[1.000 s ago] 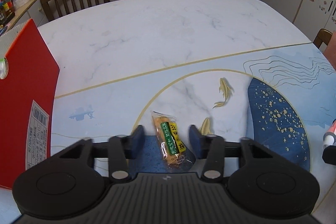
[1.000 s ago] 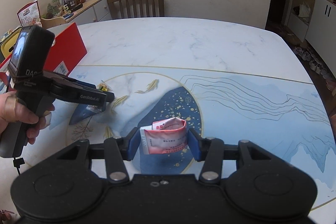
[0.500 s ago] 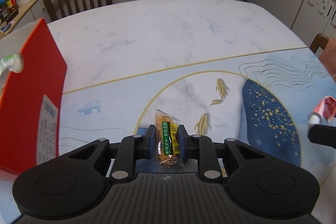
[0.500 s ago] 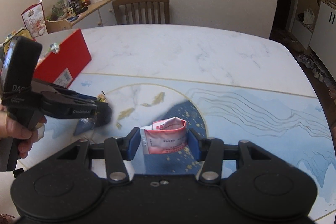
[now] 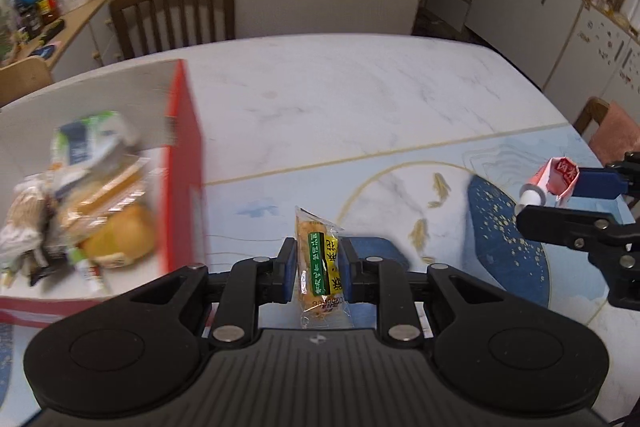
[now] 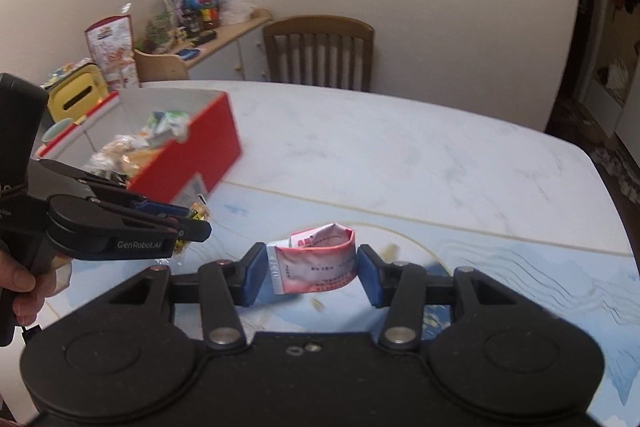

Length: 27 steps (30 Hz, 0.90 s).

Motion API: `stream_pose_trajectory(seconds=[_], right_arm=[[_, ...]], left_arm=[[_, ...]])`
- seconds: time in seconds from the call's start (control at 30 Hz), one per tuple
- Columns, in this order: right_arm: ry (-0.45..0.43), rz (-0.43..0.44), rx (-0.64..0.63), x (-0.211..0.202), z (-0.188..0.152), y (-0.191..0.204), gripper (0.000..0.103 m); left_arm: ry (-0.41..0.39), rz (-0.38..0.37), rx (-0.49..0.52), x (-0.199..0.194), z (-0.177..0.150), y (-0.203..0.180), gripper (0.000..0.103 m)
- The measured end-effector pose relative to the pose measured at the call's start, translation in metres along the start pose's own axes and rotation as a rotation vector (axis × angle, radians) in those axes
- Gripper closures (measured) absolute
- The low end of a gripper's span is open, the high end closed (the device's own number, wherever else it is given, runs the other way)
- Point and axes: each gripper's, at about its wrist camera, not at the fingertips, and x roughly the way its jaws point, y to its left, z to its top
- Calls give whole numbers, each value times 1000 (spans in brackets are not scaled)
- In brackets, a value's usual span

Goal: Organize objects
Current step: 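Carry the snack bar and pink packet over the red shoebox with both tools, then open both tools to release the snack bar and pink packet into the box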

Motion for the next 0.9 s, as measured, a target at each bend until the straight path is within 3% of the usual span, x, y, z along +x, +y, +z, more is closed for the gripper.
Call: stream_pose_trajectory(seconds=[0.2,0.27,0.33,0.67,0.9], right_arm=[[-17,34,-47,7,25,42,55],[-21,46,-59,11,32,56,55],[-27,56,-78,15,40,71,55],[-34,95,-126,38,72,128,55],[-5,110,-176,66,87,165,55]], left_arm=[[-39,13,-26,-32,0,42,82],[-46,-24,-47,-42,-1,58,83],[-59,11,-37,-52,-1,68,83],[-120,40,-65,-84,7,138,83],[-99,100,-59,-82,14,190,83]])
